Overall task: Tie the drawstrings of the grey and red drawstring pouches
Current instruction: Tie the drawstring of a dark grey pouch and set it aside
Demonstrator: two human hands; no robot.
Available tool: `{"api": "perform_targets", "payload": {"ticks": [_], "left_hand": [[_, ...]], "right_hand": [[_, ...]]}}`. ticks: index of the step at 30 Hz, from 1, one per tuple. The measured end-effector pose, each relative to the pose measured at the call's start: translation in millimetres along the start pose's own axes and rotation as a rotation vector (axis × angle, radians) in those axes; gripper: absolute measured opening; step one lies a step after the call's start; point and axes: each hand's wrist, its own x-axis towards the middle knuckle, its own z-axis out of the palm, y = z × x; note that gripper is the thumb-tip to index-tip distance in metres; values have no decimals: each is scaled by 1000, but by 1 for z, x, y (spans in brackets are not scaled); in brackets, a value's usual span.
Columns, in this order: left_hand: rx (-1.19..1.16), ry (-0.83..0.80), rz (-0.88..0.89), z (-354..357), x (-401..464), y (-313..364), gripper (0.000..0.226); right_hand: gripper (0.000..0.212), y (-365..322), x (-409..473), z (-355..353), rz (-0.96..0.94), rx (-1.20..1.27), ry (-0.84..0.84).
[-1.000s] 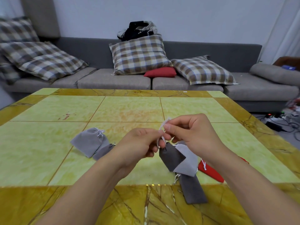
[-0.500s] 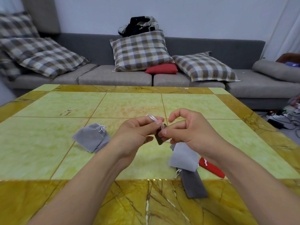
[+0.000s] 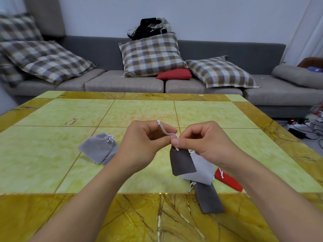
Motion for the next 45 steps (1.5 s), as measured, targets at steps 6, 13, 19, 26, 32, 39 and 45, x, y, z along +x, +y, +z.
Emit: {"api": "perform_targets", "payload": {"ticks": [6, 13, 19, 26, 32, 39, 45], "left_hand": [[319, 203, 264, 8, -5, -1, 17], [75, 277, 146, 10, -6, 4, 18], [0, 253, 96, 10, -5, 5, 15], [-106, 165, -4, 4, 2, 1, 9], [-500, 95, -297, -2, 7, 2, 6], [-424, 28, -228, -5, 6, 4, 8], [-383, -58, -235, -5, 3, 5, 7]], "right_hand": [[24, 5, 0, 5, 20, 131, 8], [26, 3, 0, 14, 99, 496, -12], [15, 3, -1, 9, 79, 301, -8], [12, -2, 2, -6, 48, 126, 86], [26, -6, 1, -9, 231, 1036, -93], [21, -11, 5, -9, 171, 751, -6], [23, 2, 2, -6, -42, -157, -6]]}}
